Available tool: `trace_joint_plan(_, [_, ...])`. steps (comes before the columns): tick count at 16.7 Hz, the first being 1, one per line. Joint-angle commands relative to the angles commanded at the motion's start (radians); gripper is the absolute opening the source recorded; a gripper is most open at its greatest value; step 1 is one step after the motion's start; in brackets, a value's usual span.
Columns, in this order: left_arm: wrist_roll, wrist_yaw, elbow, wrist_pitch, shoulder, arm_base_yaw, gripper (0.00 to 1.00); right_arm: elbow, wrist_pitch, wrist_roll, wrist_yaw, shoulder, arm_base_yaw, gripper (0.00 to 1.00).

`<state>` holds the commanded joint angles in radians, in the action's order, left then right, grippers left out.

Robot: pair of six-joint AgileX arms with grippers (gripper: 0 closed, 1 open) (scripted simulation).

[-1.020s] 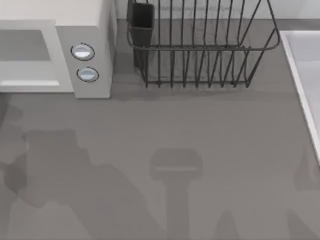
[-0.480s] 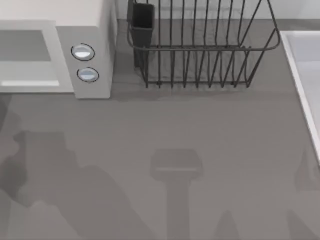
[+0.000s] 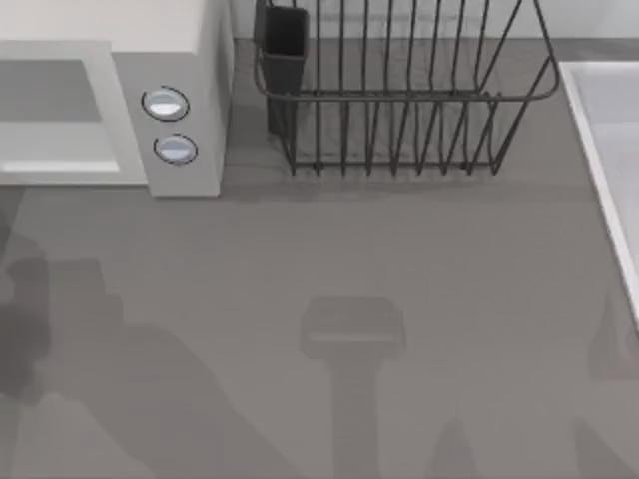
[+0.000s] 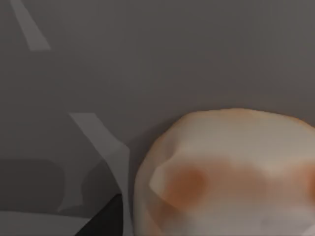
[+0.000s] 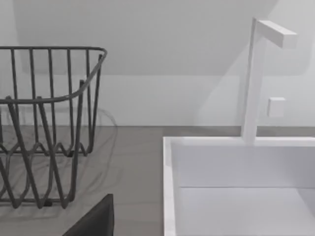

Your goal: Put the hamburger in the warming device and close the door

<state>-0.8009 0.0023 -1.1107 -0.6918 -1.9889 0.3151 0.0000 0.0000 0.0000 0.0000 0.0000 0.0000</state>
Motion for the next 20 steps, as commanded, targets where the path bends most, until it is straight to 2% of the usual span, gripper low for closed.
trace_joint_plan(3, [0.000, 0.000, 0.000, 0.000, 0.000, 0.000, 1.00, 0.000, 0.000, 0.000, 0.000, 0.000, 0.000, 1.00])
trace_joint_plan(16, [0.000, 0.000, 0.000, 0.000, 0.000, 0.000, 0.02, 0.000, 0.000, 0.000, 0.000, 0.000, 0.000, 1.00])
trace_joint_plan(20, [0.000, 0.000, 0.000, 0.000, 0.000, 0.000, 0.00, 0.000, 0.000, 0.000, 0.000, 0.000, 0.000, 1.00])
